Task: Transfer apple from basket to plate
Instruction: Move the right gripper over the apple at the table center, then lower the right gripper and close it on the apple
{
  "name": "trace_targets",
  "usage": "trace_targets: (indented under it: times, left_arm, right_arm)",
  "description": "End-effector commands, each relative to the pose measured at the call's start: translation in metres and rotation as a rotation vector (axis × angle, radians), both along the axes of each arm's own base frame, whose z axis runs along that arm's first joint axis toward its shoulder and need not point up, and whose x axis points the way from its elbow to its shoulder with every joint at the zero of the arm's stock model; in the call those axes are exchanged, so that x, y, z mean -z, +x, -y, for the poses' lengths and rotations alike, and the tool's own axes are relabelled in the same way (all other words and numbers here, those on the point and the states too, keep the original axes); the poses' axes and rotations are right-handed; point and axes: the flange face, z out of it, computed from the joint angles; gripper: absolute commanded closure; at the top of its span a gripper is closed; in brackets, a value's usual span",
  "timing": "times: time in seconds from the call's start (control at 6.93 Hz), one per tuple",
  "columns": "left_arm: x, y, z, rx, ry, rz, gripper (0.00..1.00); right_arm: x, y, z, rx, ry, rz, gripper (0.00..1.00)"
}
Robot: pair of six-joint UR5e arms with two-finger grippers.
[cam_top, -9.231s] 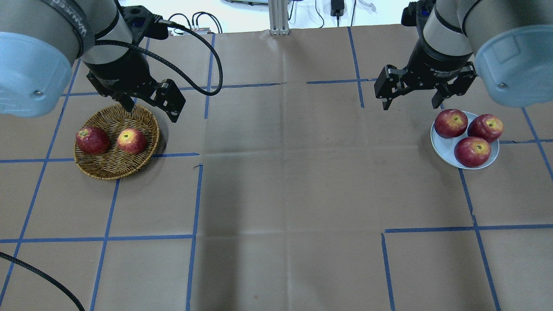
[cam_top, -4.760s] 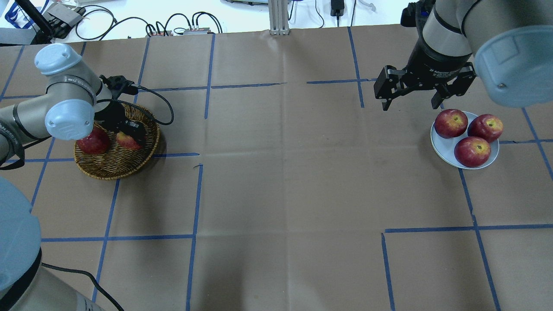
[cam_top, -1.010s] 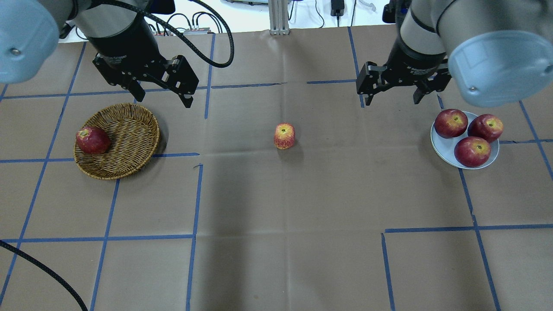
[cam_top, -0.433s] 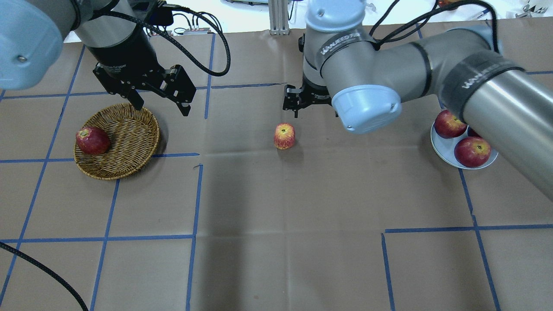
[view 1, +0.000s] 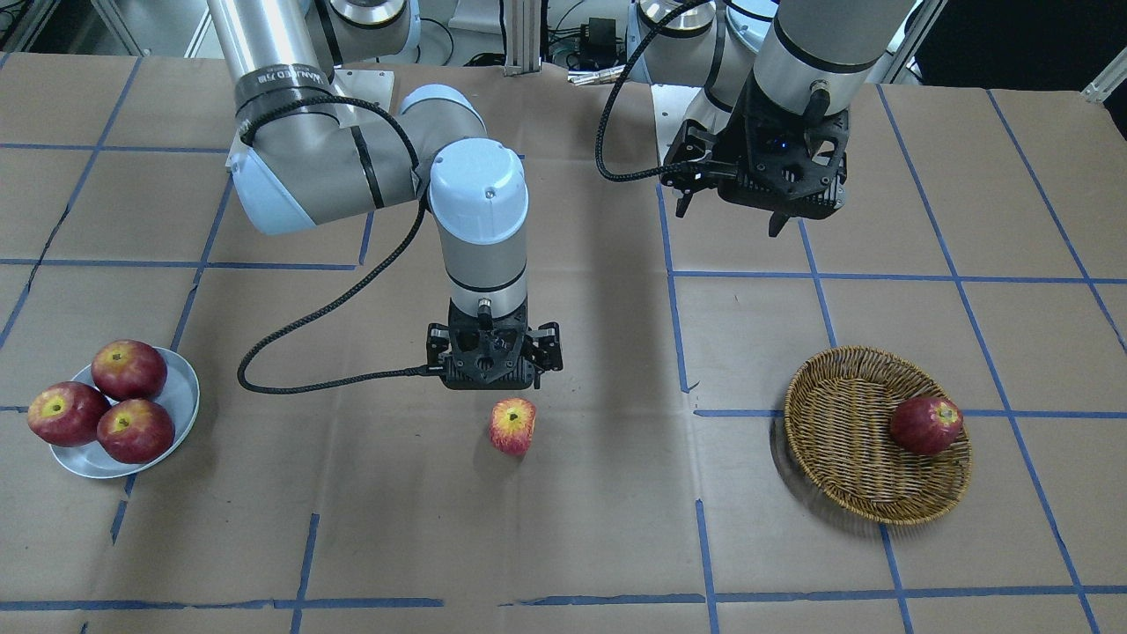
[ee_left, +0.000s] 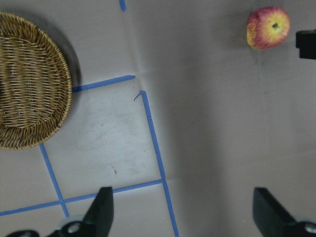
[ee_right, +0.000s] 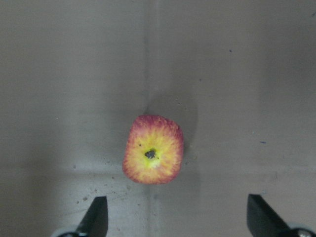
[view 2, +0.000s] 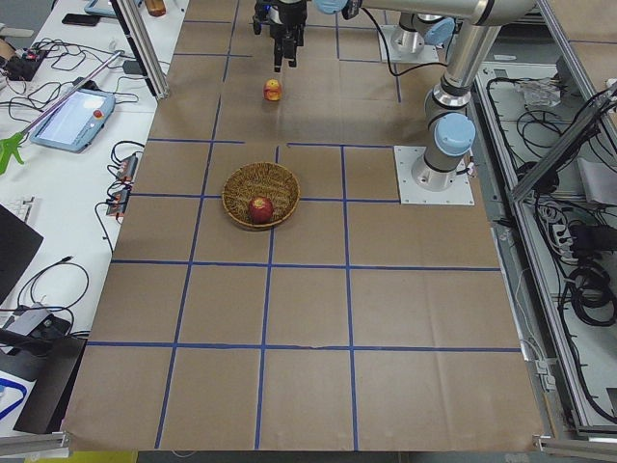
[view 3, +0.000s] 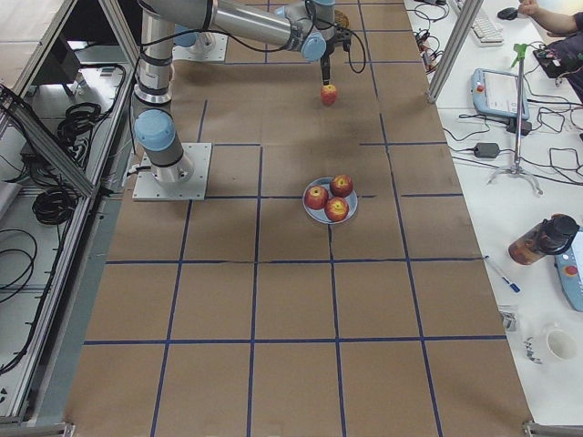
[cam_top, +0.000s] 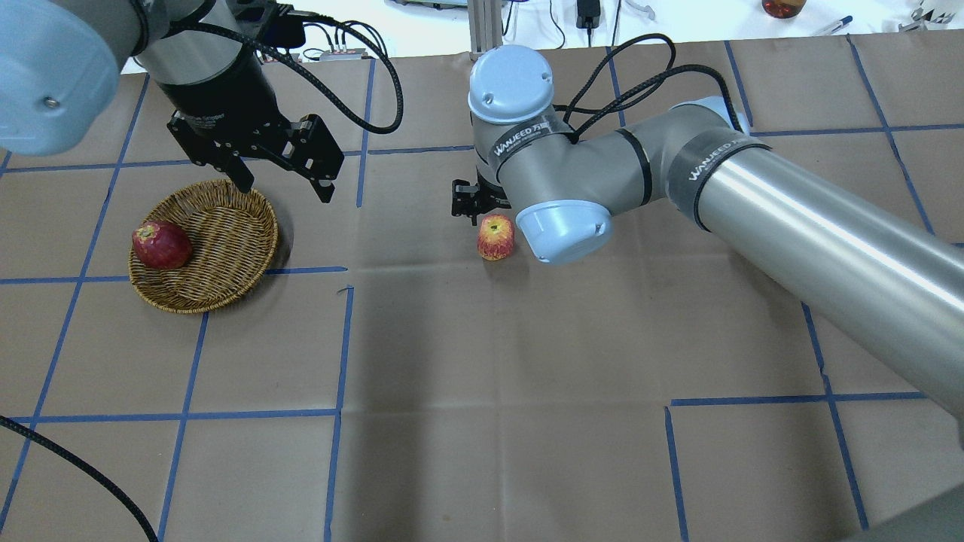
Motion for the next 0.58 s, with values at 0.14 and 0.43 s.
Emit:
trace_targets:
  times: [0.14, 0.43]
  left_arm:
    - [0.0, 0.001, 0.002, -0.007, -0.004, 0.0, 0.01]
    - [-0.002, 0.005, 0.006, 0.003, -0.033, 0.037, 0.01]
  right_arm:
    - [0.069, 0.009, 0.016, -0.015, 0.01, -0.004, 0.0]
    - [0.087, 0.01, 0.018, -0.017, 0.027, -0.01, 0.0]
